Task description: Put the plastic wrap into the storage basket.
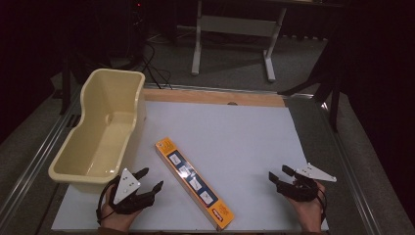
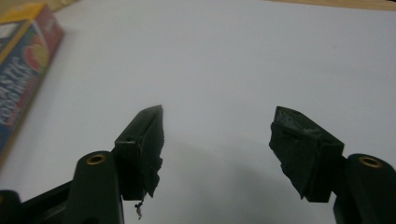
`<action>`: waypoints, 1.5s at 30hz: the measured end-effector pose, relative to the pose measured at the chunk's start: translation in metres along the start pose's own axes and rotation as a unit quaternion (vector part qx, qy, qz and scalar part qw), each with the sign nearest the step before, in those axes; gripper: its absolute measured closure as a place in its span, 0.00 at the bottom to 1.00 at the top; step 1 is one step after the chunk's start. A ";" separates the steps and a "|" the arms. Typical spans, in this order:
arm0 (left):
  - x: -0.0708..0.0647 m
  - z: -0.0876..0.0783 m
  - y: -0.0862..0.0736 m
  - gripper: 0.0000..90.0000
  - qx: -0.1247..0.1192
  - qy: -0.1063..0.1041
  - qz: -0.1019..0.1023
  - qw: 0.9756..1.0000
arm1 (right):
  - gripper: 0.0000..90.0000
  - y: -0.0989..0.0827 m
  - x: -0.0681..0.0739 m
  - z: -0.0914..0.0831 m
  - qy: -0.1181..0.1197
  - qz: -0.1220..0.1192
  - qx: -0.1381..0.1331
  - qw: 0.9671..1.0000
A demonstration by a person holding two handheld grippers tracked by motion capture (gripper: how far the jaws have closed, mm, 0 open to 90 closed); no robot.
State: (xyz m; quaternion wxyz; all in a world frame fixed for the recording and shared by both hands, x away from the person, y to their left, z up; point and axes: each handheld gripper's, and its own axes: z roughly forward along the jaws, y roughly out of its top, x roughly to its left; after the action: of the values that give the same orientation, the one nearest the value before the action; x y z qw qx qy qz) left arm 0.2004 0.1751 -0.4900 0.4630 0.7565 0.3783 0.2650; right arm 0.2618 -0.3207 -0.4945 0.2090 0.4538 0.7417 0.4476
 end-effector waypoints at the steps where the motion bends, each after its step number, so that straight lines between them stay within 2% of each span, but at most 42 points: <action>1: 0.000 0.000 0.000 0.40 0.000 0.000 -0.001 1.000 | 0.39 0.001 0.003 0.000 0.006 -0.001 -0.001 1.000; 5: 0.000 0.000 0.000 0.39 -0.001 0.000 -0.003 1.000 | 0.44 0.004 0.015 0.003 0.035 -0.007 -0.002 0.999; 8: 0.001 0.000 0.000 0.39 -0.001 0.002 -0.003 1.000 | 0.53 0.008 0.025 0.004 0.051 -0.014 -0.001 0.999; 13: 0.002 0.001 -0.001 0.39 -0.003 0.005 -0.009 1.000 | 0.59 0.012 0.036 0.005 0.071 -0.019 0.001 0.997; 14: 0.002 0.001 -0.001 0.39 -0.003 0.005 -0.009 1.000 | 0.59 0.014 0.039 0.006 0.083 -0.017 -0.001 0.996; 15: 0.002 0.000 -0.001 0.39 -0.005 0.006 -0.009 1.000 | 0.65 0.018 0.046 0.007 0.099 -0.020 0.002 0.995; 17: 0.002 0.001 -0.001 0.39 -0.006 0.007 -0.009 1.000 | 0.68 0.022 0.055 0.010 0.116 -0.032 0.006 0.993; 20: 0.002 0.001 -0.001 0.39 -0.006 0.007 -0.010 1.000 | 0.70 0.025 0.064 0.013 0.128 -0.046 0.014 0.991; 21: 0.002 0.000 -0.001 0.40 -0.006 0.008 -0.009 1.000 | 0.76 0.027 0.075 0.019 0.139 -0.059 0.023 0.988; 22: 0.002 0.000 -0.001 0.39 -0.006 0.008 -0.009 1.000 | 0.78 0.028 0.079 0.021 0.146 -0.063 0.028 0.987; 23: 0.002 0.000 -0.001 0.39 -0.006 0.008 -0.009 1.000 | 0.78 0.028 0.079 0.021 0.146 -0.063 0.028 0.987; 25: 0.002 0.000 -0.001 0.40 -0.007 0.008 -0.009 1.000 | 0.84 0.030 0.087 0.025 0.155 -0.071 0.031 0.985; 28: 0.002 0.000 -0.001 0.40 -0.008 0.008 -0.009 1.000 | 0.94 0.033 0.103 0.031 0.173 -0.085 0.041 0.980; 29: 0.002 0.000 -0.001 0.40 -0.009 0.009 -0.009 1.000 | 0.98 0.033 0.113 0.034 0.184 -0.089 0.045 0.978; 31: 0.002 0.000 -0.001 0.40 -0.009 0.009 -0.009 1.000 | 0.99 0.033 0.119 0.035 0.190 -0.090 0.048 0.977; 34: 0.002 -0.001 0.000 0.40 -0.010 0.009 -0.009 1.000 | 0.99 0.030 0.136 0.038 0.205 -0.109 0.061 0.971; 35: 0.002 -0.001 0.000 0.40 -0.010 0.009 -0.010 1.000 | 0.99 0.029 0.147 0.040 0.212 -0.120 0.068 0.968; 36: 0.002 -0.001 0.000 0.40 -0.010 0.009 -0.010 1.000 | 0.99 0.029 0.147 0.040 0.212 -0.120 0.068 0.968; 37: 0.002 -0.001 0.000 0.40 -0.010 0.010 -0.010 1.000 | 0.99 0.027 0.158 0.042 0.218 -0.136 0.076 0.963; 38: 0.002 -0.001 0.000 0.40 -0.010 0.010 -0.010 1.000 | 0.99 0.027 0.158 0.042 0.218 -0.136 0.076 0.963; 40: 0.002 -0.001 0.000 0.40 -0.010 0.010 -0.009 1.000 | 0.99 0.025 0.167 0.044 0.229 -0.142 0.080 0.960; 41: 0.002 -0.001 0.000 0.40 -0.010 0.010 -0.009 1.000 | 0.99 0.023 0.174 0.046 0.238 -0.152 0.087 0.955; 42: 0.002 -0.001 0.000 0.40 -0.010 0.010 -0.009 1.000 | 0.99 0.023 0.174 0.046 0.238 -0.152 0.087 0.955; 43: 0.002 -0.001 0.000 0.40 -0.010 0.010 -0.009 1.000 | 0.99 0.021 0.184 0.047 0.247 -0.166 0.096 0.950; 44: 0.002 -0.001 0.000 0.40 -0.010 0.010 -0.009 1.000 | 0.99 0.021 0.184 0.047 0.247 -0.166 0.096 0.950; 45: 0.002 -0.001 0.000 0.40 -0.010 0.010 -0.009 1.000 | 0.99 0.020 0.188 0.048 0.250 -0.173 0.099 0.948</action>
State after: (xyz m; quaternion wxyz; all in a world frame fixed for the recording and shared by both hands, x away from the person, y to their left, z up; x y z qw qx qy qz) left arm 0.2007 0.1769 -0.4899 0.4693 0.7454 0.3875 0.2721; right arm 0.2117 -0.1326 -0.4837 0.0452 0.2110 0.8776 0.4280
